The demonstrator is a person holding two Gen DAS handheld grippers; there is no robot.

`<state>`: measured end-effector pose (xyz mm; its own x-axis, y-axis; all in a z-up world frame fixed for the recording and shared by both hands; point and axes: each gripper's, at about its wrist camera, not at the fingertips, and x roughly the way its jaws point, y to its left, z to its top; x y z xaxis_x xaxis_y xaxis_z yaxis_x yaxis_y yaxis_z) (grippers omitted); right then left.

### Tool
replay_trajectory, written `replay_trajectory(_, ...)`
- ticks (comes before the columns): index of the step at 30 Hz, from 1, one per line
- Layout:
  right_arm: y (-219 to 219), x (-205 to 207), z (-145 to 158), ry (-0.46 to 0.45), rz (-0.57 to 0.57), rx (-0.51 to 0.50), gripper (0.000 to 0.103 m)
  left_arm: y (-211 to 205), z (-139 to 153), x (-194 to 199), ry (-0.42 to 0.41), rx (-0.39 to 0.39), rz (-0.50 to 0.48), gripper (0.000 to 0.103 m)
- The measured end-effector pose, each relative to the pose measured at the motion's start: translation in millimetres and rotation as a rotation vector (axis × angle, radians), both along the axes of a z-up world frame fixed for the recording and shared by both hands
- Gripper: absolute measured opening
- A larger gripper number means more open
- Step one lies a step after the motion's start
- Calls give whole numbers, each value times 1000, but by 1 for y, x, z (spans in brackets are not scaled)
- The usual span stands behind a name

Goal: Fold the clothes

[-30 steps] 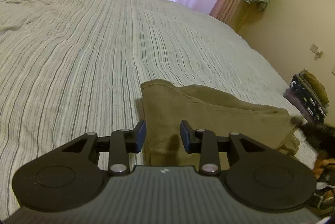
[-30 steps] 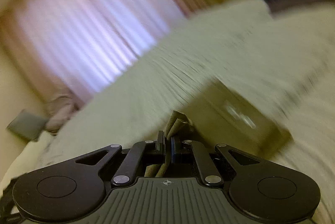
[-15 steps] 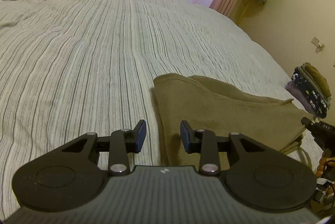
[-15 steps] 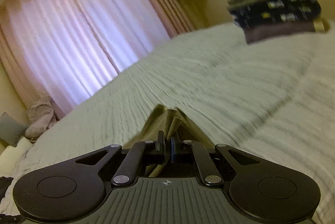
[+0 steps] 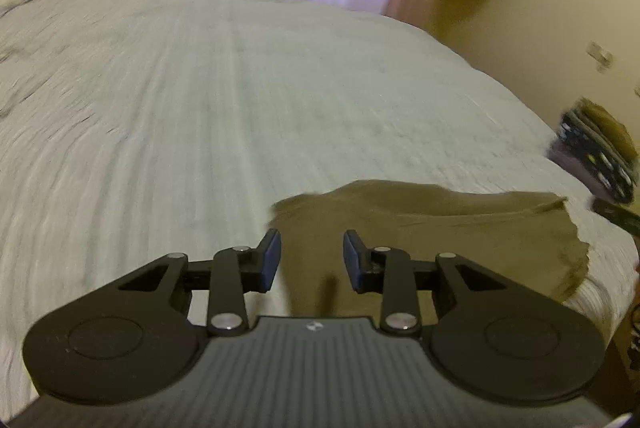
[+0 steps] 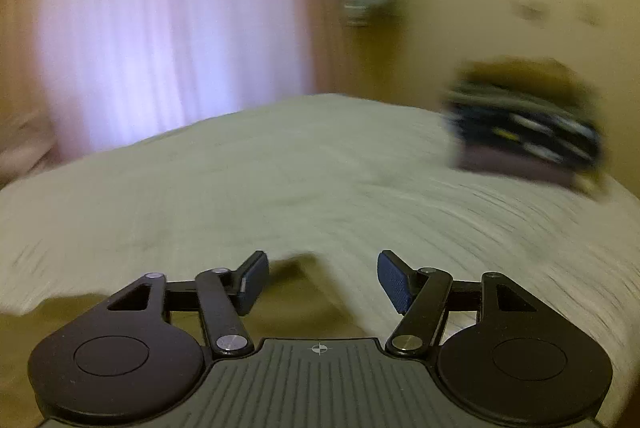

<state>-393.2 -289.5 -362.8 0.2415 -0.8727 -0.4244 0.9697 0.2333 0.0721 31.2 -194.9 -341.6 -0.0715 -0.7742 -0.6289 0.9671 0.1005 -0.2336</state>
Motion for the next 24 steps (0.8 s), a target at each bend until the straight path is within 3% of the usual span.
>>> replay_trajectory(1,-6,14,-4,48,58,13,45,-9,-2,-5,-6,7,-25,23)
replay_trajectory(2,-12,27,-9,96,110,28,17,-19,-7,-8,-14,15,-42,22)
replay_trajectory(3,-23,35,-19,138,126,52,15,-30,-13,-10,-23,23,-57,21)
replay_trajectory(6,-60,38,-46,176,113,109,15,-60,-37,-4,-40,42,-59,17)
replay_trajectory(10,-86,26,-67,107,107,193,15,-81,-65,6,-1,62,-25,11)
replay_trajectory(14,-88,8,-52,-22,69,230,15,-70,-54,1,-8,34,1,10)
replay_trajectory(16,-79,-7,-32,-70,32,202,15,-52,-40,-1,2,3,4,10)
replay_trajectory(19,-46,-22,-9,-56,34,150,15,-14,-26,-13,-6,-27,-24,10)
replay_trajectory(22,-23,-21,-19,2,88,183,18,20,-31,-29,1,-3,-63,11)
replay_trajectory(24,-14,-16,-38,74,109,226,37,34,-43,-32,13,35,-46,11)
